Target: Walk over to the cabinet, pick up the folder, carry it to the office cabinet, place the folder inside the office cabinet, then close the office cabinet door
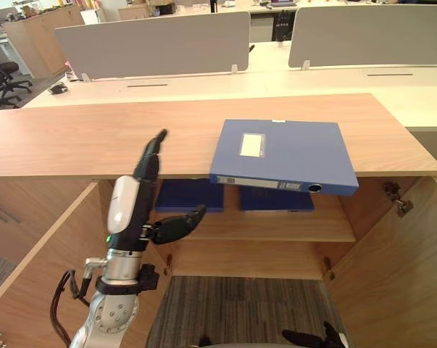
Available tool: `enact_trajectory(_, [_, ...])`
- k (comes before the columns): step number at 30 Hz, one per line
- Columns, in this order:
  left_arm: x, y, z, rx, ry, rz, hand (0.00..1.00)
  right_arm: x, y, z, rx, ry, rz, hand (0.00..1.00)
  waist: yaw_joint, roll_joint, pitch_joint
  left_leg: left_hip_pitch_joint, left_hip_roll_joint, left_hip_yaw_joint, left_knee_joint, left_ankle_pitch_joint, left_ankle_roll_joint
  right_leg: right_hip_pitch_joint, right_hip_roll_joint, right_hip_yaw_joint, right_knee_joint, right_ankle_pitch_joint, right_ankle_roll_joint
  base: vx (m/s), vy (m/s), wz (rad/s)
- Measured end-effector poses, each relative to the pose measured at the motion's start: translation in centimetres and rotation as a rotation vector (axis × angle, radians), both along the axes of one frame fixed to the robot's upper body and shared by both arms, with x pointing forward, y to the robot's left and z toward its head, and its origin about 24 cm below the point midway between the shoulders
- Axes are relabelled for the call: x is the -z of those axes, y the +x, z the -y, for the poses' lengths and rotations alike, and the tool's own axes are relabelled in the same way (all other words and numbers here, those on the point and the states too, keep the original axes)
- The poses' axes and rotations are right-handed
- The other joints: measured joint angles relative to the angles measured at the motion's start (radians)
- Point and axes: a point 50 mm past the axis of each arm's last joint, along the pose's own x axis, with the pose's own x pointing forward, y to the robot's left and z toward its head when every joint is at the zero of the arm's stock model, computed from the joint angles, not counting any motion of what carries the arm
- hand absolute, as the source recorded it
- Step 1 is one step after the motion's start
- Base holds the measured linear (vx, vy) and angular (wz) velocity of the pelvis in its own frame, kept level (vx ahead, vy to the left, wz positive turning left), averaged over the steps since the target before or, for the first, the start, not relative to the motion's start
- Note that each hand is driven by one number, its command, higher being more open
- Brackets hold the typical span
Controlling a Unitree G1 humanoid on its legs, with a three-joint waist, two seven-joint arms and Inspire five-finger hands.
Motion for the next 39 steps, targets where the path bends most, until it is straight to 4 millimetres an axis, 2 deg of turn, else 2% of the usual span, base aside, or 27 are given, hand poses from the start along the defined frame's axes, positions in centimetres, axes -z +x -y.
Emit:
enact_trajectory(3, [0.3, 1.3, 0.2, 0.022, 0.133, 0.014, 1.0, -0.1, 0.3, -0.1, -0.03, -0.001, 0.004, 1.0, -0.019, -0.001, 0.0, 0.0, 0.002, 0.0, 0.0, 0.0, -0.001, -0.001, 0.003, 0.001, -0.002, -0.002, -0.003, 0.0, 0.0, 0.0])
enact_trajectory(6, [0.6, 2.7, 0.6, 0.022, 0.227, 0.027, 1.0, 0.0, 0.2, -0.1, -0.03, 0.0, 0.002, 1.0, -0.023, -0.002, 0.0, -0.004, 0.004, 0.011, 0.0, -0.006, -0.009, -0.007, 0.005, 0.01, -0.007, -0.002, -0.003, 0.02, -0.012, -0.09])
enact_trajectory(13, [1.7, 5.1, 0.2, -0.043, 0.346, -0.01, 1.0, -0.1, 0.8, -0.3, -0.038, 0.013, 0.017, 1.0, -0.035, -0.01, 0.002, -0.018, 0.006, 0.031, 0.0, -0.015, -0.018, -0.033, 0.006, 0.042, -0.01, 0.004, 0.005, 0.07, -0.016, -0.15])
enact_trajectory(14, [1.8, 5.4, 0.0, -0.057, 0.358, -0.021, 0.0, -0.1, 1.1, -0.3, -0.041, 0.017, 0.023, 1.0, -0.037, -0.011, 0.002, -0.019, 0.006, 0.032, 0.0, -0.015, -0.018, -0.037, 0.006, 0.048, -0.011, 0.004, 0.004, 0.07, -0.028, -0.15])
enact_trajectory(16, [2.2, 6.0, -0.3, -0.077, 0.374, -0.04, 0.0, -0.1, 1.3, -0.4, -0.044, 0.022, 0.032, 1.0, -0.043, -0.014, 0.001, -0.019, 0.006, 0.034, 0.0, -0.015, -0.018, -0.038, 0.006, 0.053, -0.014, 0.005, 0.003, 0.05, -0.03, -0.11])
enact_trajectory(18, [1.7, 6.6, -0.3, -0.088, 0.377, -0.025, 0.0, -0.3, 1.7, -0.6, -0.047, 0.027, 0.048, 1.0, -0.046, -0.019, 0.001, -0.019, 0.007, 0.036, 0.0, -0.015, -0.018, -0.038, 0.007, 0.056, -0.017, 0.006, 0.0, 0.02, -0.028, -0.04])
enact_trajectory(22, [-0.2, 8.1, 0.3, -0.081, 0.383, 0.044, 0.0, -0.3, 1.9, -0.7, -0.05, 0.034, 0.056, 1.0, -0.047, -0.027, 0.0, -0.018, 0.01, 0.037, 0.0, -0.021, -0.027, -0.038, 0.01, 0.057, -0.019, 0.006, -0.006, -0.01, -0.021, -0.02])
enact_trajectory(25, [0.0, 8.0, 0.4, -0.081, 0.394, 0.049, 0.0, -0.3, 2.0, -0.9, -0.05, 0.039, 0.057, 1.0, -0.048, -0.034, 0.001, -0.019, 0.011, 0.038, 0.0, -0.027, -0.027, -0.041, 0.01, 0.06, -0.021, 0.007, -0.007, -0.02, -0.006, -0.02])
enact_trajectory(29, [-0.1, 7.8, 0.5, -0.063, 0.342, 0.034, 0.0, -0.1, 1.5, -1.5, -0.043, 0.056, 0.046, 1.0, -0.046, -0.057, -0.001, -0.021, 0.009, 0.043, 0.0, -0.032, -0.024, -0.047, 0.008, 0.068, -0.023, 0.007, -0.006, -0.01, -0.008, -0.05])
enact_trajectory(39, [-0.4, 6.6, 0.9, -0.011, 0.28, -0.004, 0.0, -0.1, 1.9, -1.6, -0.05, 0.059, 0.052, 1.0, -0.042, -0.056, -0.004, -0.021, -0.001, 0.044, 0.001, -0.037, -0.021, -0.044, -0.001, 0.071, -0.026, 0.008, -0.006, 0.02, -0.014, 0.0])
